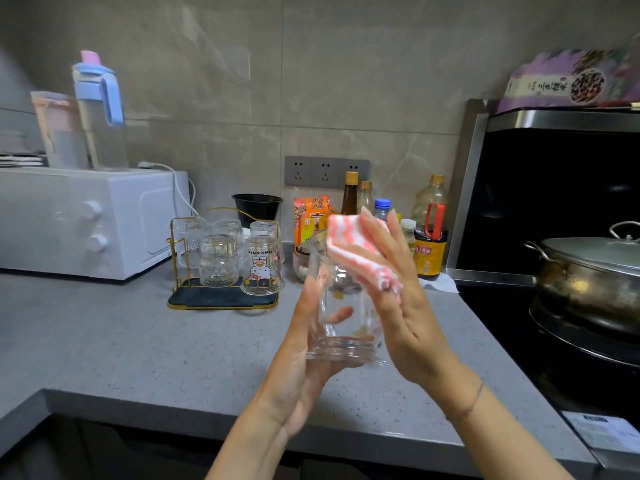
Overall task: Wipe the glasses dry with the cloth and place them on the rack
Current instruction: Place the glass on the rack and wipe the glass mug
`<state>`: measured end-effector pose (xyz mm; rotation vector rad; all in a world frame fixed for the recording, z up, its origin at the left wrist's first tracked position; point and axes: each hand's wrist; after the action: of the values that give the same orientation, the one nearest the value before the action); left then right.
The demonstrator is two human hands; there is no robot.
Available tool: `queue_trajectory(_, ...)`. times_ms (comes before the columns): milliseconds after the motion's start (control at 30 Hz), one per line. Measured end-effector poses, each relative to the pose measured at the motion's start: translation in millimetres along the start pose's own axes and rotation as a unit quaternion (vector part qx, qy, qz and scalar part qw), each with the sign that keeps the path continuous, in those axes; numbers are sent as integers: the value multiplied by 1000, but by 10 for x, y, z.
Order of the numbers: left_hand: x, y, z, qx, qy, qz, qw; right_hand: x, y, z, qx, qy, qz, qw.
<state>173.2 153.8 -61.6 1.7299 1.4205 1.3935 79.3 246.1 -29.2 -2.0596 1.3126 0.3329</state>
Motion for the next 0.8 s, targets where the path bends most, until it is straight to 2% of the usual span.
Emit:
queue_trajectory(267,16,23,0,18,-13,86,996,215,-21,311,-17,-30,-67,997)
queue_trajectory(400,-25,66,15,1,-66,110,992,355,-58,459,-15,-14,-86,996)
queue_trajectory(600,-56,84,-18,-13,-94,21,995,336,-73,401,-41,22,-61,997)
queue_trajectory(800,-58,83,-23,21,-38,-102,994,314,10,390,-47,22,-45,998)
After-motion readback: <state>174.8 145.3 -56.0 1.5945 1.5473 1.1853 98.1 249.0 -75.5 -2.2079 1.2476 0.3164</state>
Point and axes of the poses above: each hand's wrist, its own z-axis away from the middle knuckle, its own x-axis out of the palm, y = z × x, and after that the axes turned 13 degrees about -y, right-handed
